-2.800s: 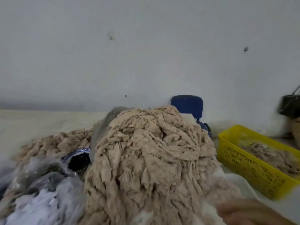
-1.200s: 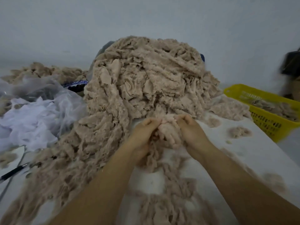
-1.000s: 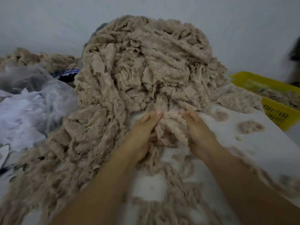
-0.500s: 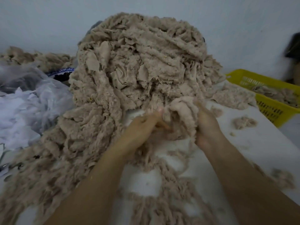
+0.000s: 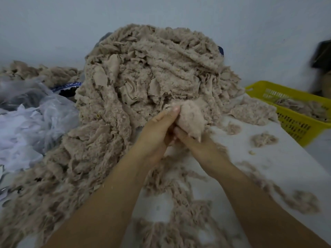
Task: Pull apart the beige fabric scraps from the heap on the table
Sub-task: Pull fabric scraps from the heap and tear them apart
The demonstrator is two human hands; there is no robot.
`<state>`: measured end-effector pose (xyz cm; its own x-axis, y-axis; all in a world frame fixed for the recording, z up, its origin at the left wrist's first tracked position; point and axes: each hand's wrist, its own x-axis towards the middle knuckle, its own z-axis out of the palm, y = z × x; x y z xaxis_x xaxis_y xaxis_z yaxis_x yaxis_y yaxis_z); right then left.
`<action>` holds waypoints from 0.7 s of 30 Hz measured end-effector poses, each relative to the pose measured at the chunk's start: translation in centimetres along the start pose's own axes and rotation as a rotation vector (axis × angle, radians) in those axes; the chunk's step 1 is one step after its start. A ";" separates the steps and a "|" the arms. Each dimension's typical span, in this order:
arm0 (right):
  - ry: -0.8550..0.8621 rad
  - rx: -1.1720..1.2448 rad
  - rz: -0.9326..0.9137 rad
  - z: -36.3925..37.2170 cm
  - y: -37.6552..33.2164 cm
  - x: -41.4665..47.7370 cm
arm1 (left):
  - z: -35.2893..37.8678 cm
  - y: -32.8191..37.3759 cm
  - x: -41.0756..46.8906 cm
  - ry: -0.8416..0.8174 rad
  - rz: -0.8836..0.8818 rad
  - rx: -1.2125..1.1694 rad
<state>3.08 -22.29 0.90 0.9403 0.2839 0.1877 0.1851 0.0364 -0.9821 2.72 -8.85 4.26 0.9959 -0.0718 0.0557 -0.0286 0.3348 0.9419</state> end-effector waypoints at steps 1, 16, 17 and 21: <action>0.024 -0.053 0.005 -0.4 0.4 0.2 | -0.2 0.1 0.2 0.030 0.037 -0.045; 0.343 -0.180 0.093 -2.5 -0.4 0.8 | -3.9 -0.8 0.6 0.345 0.019 -0.604; 0.327 -0.122 0.091 -2.6 -0.3 0.7 | -4.0 -0.9 0.6 0.330 -0.004 -0.646; 0.352 0.040 0.180 -2.9 -0.3 0.6 | -3.7 -0.7 0.6 0.300 -0.022 -0.728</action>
<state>4.40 -24.95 1.36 0.9984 -0.0560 0.0010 0.0041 0.0553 -0.9985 3.67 -5.63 2.39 0.9792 0.1368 -0.1499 -0.0485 0.8750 0.4816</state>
